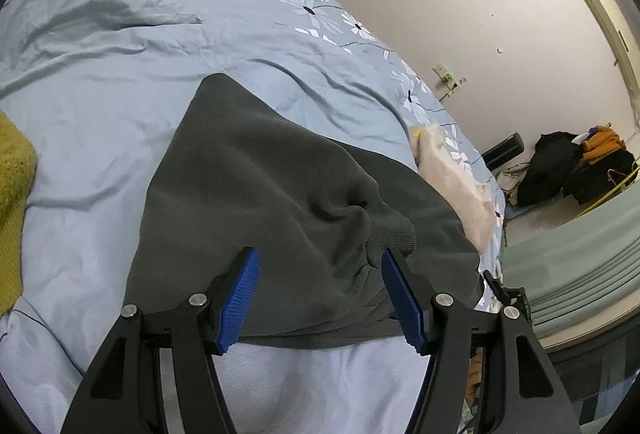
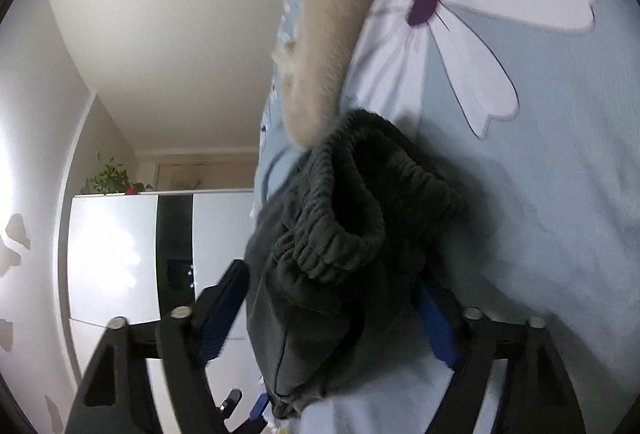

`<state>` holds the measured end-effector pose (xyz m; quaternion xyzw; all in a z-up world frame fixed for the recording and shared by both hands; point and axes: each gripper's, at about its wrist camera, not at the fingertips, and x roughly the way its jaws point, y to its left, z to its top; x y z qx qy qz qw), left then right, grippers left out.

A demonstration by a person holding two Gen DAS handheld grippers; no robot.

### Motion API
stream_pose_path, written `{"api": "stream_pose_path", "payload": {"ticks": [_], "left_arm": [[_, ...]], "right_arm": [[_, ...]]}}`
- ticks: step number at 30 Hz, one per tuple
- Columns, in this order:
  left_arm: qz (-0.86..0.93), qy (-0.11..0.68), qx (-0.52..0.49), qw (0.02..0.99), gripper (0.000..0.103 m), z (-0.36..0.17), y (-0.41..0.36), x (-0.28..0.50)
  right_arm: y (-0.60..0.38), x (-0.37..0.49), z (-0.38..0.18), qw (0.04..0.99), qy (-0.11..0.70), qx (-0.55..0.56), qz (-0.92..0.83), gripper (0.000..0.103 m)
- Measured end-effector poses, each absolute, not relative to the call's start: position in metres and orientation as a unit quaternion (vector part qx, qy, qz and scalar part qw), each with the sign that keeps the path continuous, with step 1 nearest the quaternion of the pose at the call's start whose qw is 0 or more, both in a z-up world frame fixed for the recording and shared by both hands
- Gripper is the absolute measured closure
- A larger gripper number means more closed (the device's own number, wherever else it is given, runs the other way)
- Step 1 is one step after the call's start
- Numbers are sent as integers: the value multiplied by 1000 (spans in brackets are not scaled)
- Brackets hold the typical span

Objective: Fold clothes

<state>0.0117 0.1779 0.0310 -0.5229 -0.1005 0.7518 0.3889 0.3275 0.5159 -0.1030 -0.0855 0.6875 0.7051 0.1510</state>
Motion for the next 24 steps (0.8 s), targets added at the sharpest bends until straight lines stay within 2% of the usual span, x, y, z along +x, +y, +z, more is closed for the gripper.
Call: {"api": "stream_pose_path", "payload": {"ticks": [3,9,13,18,21,24], "left_arm": [[750,-110,-519,395,38,33,173,10],[751,-143,-510,393,38,36,153,4],[752,-168,-507,387,38,36,135,-4],[756,-189,-500,378,38,36,114,-13],[757,-209,-498,368,38,32,100,-19],[759,-223,-497,357,38,29,86,-22]], "right_arm": [[514,324,-83,178,660,-95,724,56],[496,305,-15,238,554,-139,786,67],[468,269,57,261,425,-173,849,68],[399,189,128,237,245,-216,915,69],[345,137,142,209,134,-247,937,69],[303,97,124,177,61,-292,938,69]]}}
